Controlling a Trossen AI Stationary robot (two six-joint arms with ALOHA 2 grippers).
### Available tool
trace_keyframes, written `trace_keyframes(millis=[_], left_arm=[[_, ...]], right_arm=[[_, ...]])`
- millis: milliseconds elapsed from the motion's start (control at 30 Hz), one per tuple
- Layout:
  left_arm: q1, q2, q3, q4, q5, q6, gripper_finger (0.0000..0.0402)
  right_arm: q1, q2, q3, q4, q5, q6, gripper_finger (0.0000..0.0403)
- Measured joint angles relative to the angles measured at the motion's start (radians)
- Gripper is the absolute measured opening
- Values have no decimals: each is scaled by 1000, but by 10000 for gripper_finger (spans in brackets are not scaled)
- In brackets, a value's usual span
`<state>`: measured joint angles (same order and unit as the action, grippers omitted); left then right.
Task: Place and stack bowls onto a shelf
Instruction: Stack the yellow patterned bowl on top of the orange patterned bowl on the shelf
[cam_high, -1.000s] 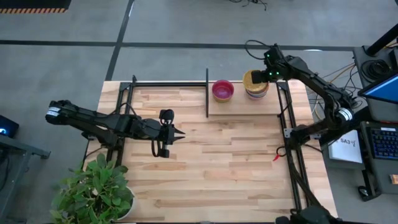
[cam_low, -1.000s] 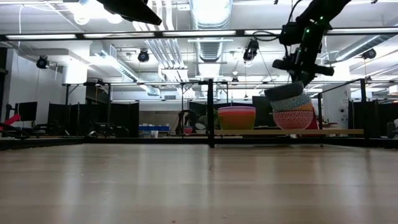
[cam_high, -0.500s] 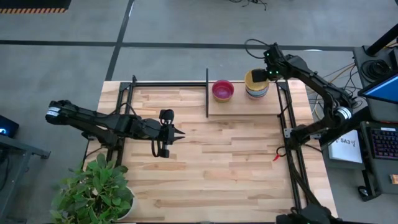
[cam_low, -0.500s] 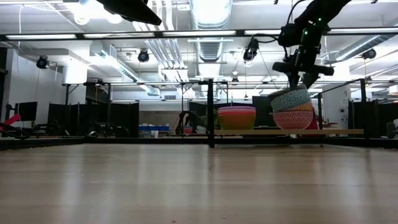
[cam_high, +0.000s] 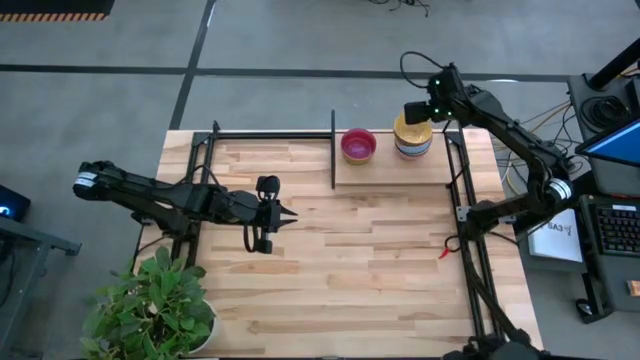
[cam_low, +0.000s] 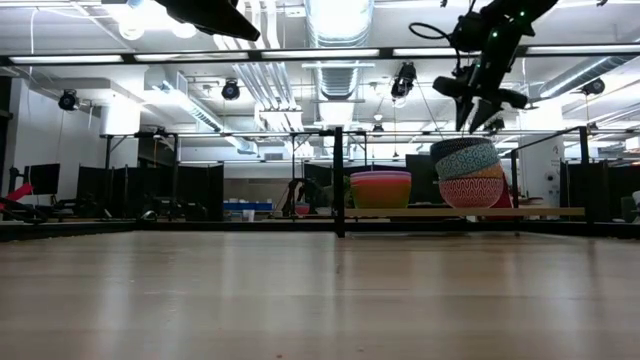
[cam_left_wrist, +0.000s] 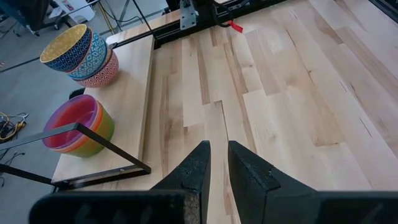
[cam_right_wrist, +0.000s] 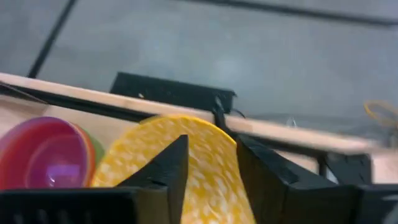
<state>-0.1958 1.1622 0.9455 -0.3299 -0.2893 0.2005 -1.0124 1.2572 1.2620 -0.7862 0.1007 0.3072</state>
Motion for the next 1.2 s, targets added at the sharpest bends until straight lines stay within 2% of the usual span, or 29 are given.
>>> trace_keyframes(millis=[133, 267, 433, 733, 1200], left_arm=[[0, 0, 0, 0, 0, 0, 39], [0, 0, 0, 0, 0, 0, 39], [0, 0, 0, -1, 0, 0, 39], [0, 0, 0, -2, 0, 0, 39], [0, 0, 0, -2, 0, 0, 39]], right_arm=[[53, 0, -72, 178, -5, -49, 74], [119, -1, -193, 455, -16, -127, 22], [175, 0, -325, 722, -30, -173, 11], [190, -8, -431, 747, 30, -223, 11], [191, -17, -432, 679, 30, -249, 11]])
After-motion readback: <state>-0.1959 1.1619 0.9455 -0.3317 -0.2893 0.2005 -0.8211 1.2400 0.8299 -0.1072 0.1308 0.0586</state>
